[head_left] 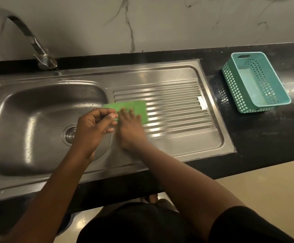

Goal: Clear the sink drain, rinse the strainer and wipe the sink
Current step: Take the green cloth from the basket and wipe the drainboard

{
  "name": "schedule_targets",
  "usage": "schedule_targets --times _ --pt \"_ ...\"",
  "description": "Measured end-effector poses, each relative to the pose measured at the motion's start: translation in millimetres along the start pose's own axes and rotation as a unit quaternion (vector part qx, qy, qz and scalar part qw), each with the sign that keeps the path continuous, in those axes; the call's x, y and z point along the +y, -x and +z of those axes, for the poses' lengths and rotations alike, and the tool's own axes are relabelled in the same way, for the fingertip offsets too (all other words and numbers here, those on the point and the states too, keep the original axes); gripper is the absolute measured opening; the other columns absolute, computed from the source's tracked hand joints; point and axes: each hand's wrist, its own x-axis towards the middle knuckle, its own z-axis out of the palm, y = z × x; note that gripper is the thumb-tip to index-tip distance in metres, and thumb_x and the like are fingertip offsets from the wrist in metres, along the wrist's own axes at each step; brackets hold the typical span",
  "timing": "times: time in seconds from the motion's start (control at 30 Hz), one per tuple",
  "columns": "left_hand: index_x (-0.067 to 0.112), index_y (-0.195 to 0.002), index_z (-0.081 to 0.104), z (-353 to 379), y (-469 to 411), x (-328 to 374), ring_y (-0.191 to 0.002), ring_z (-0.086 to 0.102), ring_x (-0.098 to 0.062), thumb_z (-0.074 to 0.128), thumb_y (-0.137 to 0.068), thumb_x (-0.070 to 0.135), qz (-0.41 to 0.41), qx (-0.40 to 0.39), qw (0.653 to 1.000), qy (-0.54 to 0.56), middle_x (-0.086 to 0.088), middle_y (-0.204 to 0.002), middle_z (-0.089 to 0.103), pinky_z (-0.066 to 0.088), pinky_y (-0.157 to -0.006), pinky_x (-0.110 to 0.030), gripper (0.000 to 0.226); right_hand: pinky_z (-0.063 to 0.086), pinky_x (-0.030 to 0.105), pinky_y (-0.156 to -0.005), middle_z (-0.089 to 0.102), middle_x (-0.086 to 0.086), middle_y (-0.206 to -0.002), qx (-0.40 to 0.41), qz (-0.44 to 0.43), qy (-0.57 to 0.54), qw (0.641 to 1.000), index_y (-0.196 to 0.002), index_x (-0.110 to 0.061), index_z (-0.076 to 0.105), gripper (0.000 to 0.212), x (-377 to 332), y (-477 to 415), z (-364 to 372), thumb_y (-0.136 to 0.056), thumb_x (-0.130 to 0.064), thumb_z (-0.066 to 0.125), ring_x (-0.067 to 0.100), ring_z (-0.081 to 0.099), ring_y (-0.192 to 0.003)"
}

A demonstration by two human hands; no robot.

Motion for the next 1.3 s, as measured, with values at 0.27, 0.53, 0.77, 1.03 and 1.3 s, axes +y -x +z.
schedule_targets --times 0.27,0.53,0.77,1.03,1.3 --pt "0.024 -0.106 0.079 -3.7 13.2 -6.9 -0.098 0.079 -0.021 0.071 -0.100 0.017 0.004 0.013 1.000 0.004 -0.004 -0.105 0.084 0.062 -0.082 -0.033 0.012 0.005 0.054 -0.131 0.022 -0.003 -0.174 -0.068 -0.178 0.051 0.980 -0.165 -0.023 0.030 0.060 6.0 48.8 25.6 -0.106 -0.031 0.041 0.025 0.008 -0.163" --pt "0.026 -0.105 0.079 10.5 34.1 -11.0 -0.097 0.078 -0.018 0.070 -0.101 0.018 0.001 0.004 1.000 -0.009 0.000 -0.106 0.084 0.060 -0.082 -0.033 0.012 0.004 0.043 -0.132 0.002 -0.009 -0.176 -0.057 -0.039 0.006 0.998 -0.169 -0.029 0.011 0.058 165.6 151.3 -29.9 -0.115 -0.035 0.032 0.017 0.000 -0.163" --pt "0.023 -0.108 0.078 24.4 59.8 -12.6 -0.099 0.078 -0.021 0.069 -0.101 0.016 0.009 0.006 1.000 -0.012 -0.002 -0.108 0.083 0.062 -0.084 -0.034 0.013 0.007 0.048 -0.132 0.003 -0.005 -0.176 0.005 0.092 -0.005 0.996 -0.169 -0.027 0.013 0.057 239.5 179.4 -46.9 -0.114 -0.036 0.027 0.021 0.000 -0.163" --pt "0.018 -0.111 0.076 12.3 77.6 -23.2 -0.104 0.076 -0.026 0.065 -0.103 0.013 -0.006 0.002 1.000 -0.012 -0.005 -0.110 0.081 0.061 -0.087 -0.037 0.014 0.012 0.055 -0.130 0.020 0.006 -0.175 0.059 0.099 -0.042 0.992 -0.164 -0.018 0.030 0.055 113.9 169.1 9.7 -0.109 -0.027 0.035 0.032 0.012 -0.162" --pt "0.021 -0.111 0.078 -16.0 61.1 -16.1 -0.106 0.078 -0.022 0.069 -0.101 0.017 0.002 -0.032 0.999 -0.022 -0.001 -0.109 0.084 0.060 -0.087 -0.034 0.014 0.005 0.055 -0.130 0.023 0.007 -0.174 -0.069 -0.098 -0.050 0.992 -0.163 -0.016 0.033 0.058 -64.4 131.2 57.9 -0.108 -0.032 0.043 0.031 0.008 -0.163"
